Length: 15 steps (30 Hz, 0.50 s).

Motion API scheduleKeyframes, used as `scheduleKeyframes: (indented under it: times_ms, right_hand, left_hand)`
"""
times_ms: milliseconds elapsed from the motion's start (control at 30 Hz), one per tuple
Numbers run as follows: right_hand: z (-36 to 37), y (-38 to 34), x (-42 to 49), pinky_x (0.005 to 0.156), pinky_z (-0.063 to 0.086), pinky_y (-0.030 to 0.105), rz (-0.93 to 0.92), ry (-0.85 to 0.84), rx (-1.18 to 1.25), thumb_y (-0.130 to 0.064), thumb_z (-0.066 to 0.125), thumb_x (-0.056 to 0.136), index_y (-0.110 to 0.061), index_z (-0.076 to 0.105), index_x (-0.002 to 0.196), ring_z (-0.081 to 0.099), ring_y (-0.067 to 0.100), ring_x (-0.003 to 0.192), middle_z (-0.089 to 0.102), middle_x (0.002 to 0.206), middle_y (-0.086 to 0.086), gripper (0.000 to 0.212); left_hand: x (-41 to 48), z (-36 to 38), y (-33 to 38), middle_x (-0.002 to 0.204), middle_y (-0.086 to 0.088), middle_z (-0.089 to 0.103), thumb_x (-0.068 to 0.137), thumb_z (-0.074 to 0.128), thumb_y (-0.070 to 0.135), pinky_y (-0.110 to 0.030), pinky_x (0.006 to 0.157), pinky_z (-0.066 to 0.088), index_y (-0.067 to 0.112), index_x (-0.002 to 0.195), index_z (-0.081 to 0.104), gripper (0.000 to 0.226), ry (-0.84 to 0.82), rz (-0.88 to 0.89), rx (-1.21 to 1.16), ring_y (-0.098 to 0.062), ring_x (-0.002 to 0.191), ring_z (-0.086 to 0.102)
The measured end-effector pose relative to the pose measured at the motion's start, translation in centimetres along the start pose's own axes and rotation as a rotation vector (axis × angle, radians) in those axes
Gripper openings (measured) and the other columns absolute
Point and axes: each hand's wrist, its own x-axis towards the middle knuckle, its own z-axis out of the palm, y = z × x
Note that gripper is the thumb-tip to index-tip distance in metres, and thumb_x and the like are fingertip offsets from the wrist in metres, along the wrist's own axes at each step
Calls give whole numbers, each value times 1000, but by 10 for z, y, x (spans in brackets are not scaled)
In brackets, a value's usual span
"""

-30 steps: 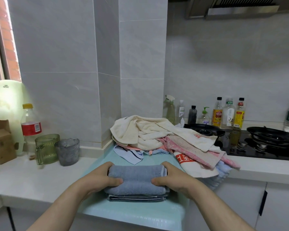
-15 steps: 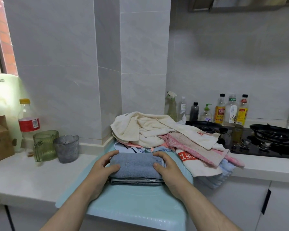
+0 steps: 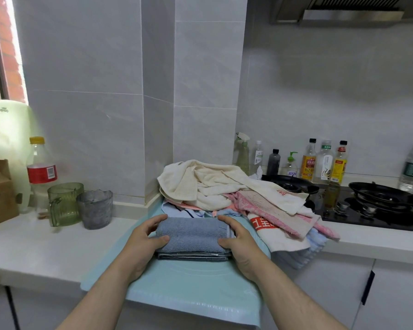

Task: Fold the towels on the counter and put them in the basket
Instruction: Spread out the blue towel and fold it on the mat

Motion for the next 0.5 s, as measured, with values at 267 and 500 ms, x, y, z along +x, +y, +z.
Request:
scheduleKeyframes:
  times_ms: [267,500]
  right_hand:
    - [-3,-1,5,96,42,21,-75,-2,-110,4,58,86,-34,60,119,50,10,124,54,133,-8,51]
    - [-13,-4,5,97,31,10,-58,-89,-144,-4,59,91,-29,53,135,38,-1,129,48,135,-17,51]
  left_hand:
    - [3,1,-3,121,-7,63,84,66,-5,-48,102,46,31,104,72,42,64,32,71,-27,119,57]
    - [0,5,4,111,0,72,84,60,-13,-28,78,59,22,115,65,48,38,-37,57,-21,95,71]
